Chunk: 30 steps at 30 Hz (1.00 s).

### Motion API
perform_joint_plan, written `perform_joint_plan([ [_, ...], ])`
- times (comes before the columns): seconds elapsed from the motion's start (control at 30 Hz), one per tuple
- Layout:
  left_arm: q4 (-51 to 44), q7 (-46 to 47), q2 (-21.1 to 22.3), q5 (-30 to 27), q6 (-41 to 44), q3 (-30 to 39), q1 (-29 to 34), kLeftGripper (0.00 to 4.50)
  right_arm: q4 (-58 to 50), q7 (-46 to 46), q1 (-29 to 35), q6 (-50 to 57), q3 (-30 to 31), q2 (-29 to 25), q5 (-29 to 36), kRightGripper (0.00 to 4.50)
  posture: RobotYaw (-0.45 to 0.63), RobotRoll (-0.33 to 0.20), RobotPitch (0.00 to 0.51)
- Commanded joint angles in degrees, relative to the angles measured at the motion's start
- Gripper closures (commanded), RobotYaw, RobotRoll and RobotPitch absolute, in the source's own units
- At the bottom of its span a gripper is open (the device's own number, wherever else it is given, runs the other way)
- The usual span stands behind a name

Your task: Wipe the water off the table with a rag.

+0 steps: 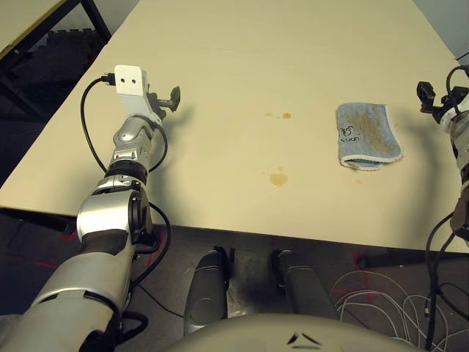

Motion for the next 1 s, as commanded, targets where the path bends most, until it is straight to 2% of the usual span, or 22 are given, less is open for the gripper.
perform_joint_plan([
  [0.03, 0.3, 0.3, 0.0, 0.7, 0.5, -0.1, -0.1, 0.00, 0.6, 0.0, 0.9, 0.6, -0.8, -0.5, 0.3, 0.04, 0.03, 0.000, 0.185],
  [0.2, 0.2, 0.0, 0.0, 0.7, 0.5, -0.1, 0.1, 0.00, 0.5, 0.9, 1.0, 1.4, -0.5, -0.7, 0.0, 0.04, 0.03, 0.000, 0.184],
  [0.3, -0.2, -5.7, 1.2, 1.6, 1.6, -1.8, -2.5, 0.00, 1.2, 4.4, -1.7, 9.1, -1.5, -2.4, 1.6, 0.04, 0.05, 0.000, 0.184],
  [0.43, -0.7, -23.3, 3.7, 2.9, 5.1, -5.6, -6.3, 0.00, 2.5, 10.6, -6.0, 28.7, -4.3, -5.7, 5.2, 0.04, 0.07, 0.000, 0.190],
  [0.53, -2.2, -42.2, 6.5, 4.7, 7.8, -10.3, -8.9, 0.00, 2.7, 22.7, -7.2, 43.6, 1.9, -10.0, 0.5, 0.04, 0.10, 0.000, 0.191],
  [0.6, -3.0, -51.2, 8.3, 5.1, 10.1, -12.4, -10.8, 0.00, 2.3, 29.4, -7.3, 48.5, 6.4, -12.0, -2.7, 0.04, 0.10, 0.000, 0.196],
  [0.77, -4.0, -63.3, 10.9, 6.0, 13.2, -15.2, -14.8, 0.00, 2.2, 38.4, -5.8, 52.4, 13.1, -13.8, -7.8, 0.04, 0.12, 0.000, 0.203],
  [1.0, -6.4, -69.3, 12.0, 5.9, 15.3, -16.8, -14.6, 0.00, 2.7, 40.9, -2.9, 54.1, 13.3, -12.5, -8.4, 0.04, 0.14, 0.000, 0.204],
])
